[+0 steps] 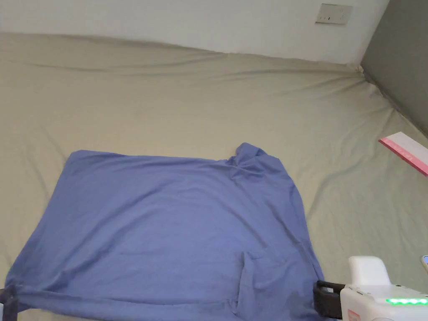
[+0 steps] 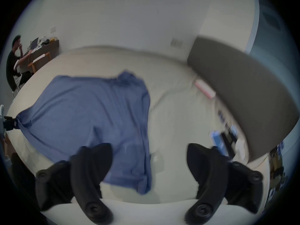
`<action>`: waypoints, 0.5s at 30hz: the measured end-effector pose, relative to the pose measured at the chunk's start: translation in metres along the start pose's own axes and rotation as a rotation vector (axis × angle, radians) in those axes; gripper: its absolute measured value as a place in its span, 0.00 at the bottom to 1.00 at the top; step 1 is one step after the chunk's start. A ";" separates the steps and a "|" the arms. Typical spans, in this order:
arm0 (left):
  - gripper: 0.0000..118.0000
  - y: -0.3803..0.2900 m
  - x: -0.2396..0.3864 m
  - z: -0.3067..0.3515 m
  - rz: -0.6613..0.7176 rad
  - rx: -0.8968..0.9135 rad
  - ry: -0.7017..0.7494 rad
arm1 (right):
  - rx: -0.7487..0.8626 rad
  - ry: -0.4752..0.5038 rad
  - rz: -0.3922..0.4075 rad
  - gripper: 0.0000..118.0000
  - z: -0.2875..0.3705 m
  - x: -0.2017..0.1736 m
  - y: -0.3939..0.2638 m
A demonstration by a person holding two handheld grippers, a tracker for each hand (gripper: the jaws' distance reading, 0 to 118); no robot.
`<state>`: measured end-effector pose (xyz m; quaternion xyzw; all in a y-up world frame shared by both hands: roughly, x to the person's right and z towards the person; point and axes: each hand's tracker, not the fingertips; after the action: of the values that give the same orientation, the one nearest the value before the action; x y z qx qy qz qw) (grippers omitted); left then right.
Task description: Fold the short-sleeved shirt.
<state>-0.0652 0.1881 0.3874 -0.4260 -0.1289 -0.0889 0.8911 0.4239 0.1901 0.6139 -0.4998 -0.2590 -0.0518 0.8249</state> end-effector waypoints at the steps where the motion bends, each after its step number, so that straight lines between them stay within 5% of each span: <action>1: 0.01 -0.002 0.001 0.000 0.002 -0.006 0.001 | -0.049 -0.006 0.010 0.86 -0.012 0.000 -0.009; 8: 0.01 -0.015 -0.001 -0.010 0.007 -0.076 0.019 | -0.158 0.046 -0.085 0.79 -0.056 0.003 -0.033; 11: 0.01 -0.017 -0.001 -0.015 0.010 -0.098 0.022 | -0.161 0.065 -0.079 0.61 -0.064 0.003 -0.030; 13: 0.01 -0.017 0.002 -0.017 0.007 -0.109 0.027 | -0.171 0.107 -0.088 0.38 -0.071 0.004 -0.031; 15: 0.01 -0.015 0.003 -0.021 -0.003 -0.117 0.034 | -0.164 0.173 -0.128 0.33 -0.072 0.005 -0.029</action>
<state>-0.0631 0.1617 0.3868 -0.4756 -0.1089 -0.1045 0.8666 0.4452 0.1149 0.6133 -0.5416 -0.2133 -0.1683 0.7955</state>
